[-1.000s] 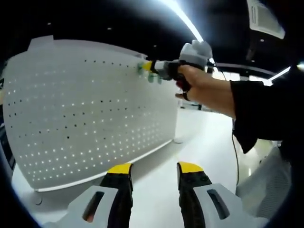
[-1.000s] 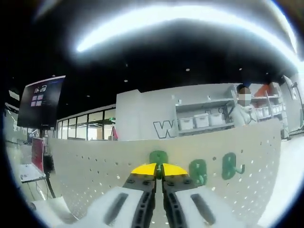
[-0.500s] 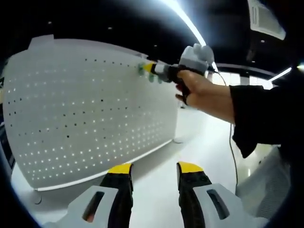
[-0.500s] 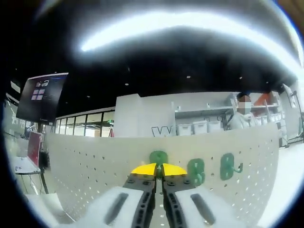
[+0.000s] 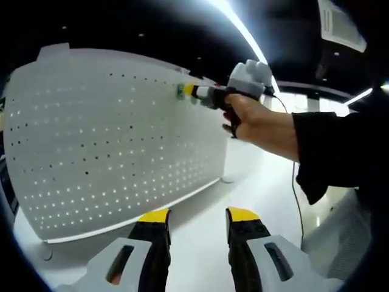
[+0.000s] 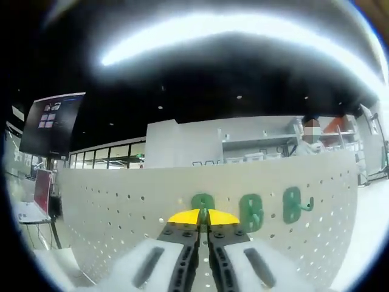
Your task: Insert the hook assembly into the mounting plate slot until the hook locks in place.
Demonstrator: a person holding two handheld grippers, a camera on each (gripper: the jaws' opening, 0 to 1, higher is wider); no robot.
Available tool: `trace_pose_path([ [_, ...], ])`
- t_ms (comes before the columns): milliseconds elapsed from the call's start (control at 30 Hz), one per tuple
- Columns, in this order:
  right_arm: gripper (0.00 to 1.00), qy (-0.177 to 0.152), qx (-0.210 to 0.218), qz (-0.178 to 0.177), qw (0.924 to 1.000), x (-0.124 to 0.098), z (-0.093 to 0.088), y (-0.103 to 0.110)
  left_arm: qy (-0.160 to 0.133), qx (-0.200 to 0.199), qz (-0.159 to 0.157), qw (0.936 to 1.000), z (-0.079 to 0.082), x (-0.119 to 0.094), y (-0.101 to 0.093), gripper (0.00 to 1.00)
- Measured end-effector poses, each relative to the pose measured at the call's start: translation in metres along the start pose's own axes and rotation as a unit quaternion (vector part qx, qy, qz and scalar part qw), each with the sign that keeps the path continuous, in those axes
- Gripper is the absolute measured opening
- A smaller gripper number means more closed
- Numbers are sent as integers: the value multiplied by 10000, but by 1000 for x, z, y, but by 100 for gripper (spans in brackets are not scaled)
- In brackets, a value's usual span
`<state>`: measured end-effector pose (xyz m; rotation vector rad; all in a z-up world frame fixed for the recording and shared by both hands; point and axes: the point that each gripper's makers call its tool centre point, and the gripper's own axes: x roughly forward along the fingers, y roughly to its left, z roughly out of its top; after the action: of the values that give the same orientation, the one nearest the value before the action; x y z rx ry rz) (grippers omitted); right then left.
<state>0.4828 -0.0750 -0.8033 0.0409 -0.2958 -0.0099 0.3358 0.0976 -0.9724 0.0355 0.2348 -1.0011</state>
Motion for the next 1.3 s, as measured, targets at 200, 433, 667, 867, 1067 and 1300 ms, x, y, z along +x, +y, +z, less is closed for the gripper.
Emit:
trace_pose_path([
  [200,1,336,-642,-34,9974,1,-1,2,6,-10,-12,10000,0,0,-1,36],
  [433,1,769,-1075,-89,9912,9,-6,2,12,-6,-18,10000,-1,0,-1,36],
  [667,1,937,-1336,-96,9866,10,-8,1,21,6,-45,10000,-1,1,-2,36],
  [867,1,922,-1332,-122,9867,10,-8,2,-5,4,-33,10000,0,0,-1,36],
  [1067,2,955,-1306,-62,9868,9,-8,2,-8,17,-40,10000,1,0,-2,36],
  [1300,10,1002,-1300,-27,9864,6,-12,1,-16,22,-25,10000,1,0,-1,37],
])
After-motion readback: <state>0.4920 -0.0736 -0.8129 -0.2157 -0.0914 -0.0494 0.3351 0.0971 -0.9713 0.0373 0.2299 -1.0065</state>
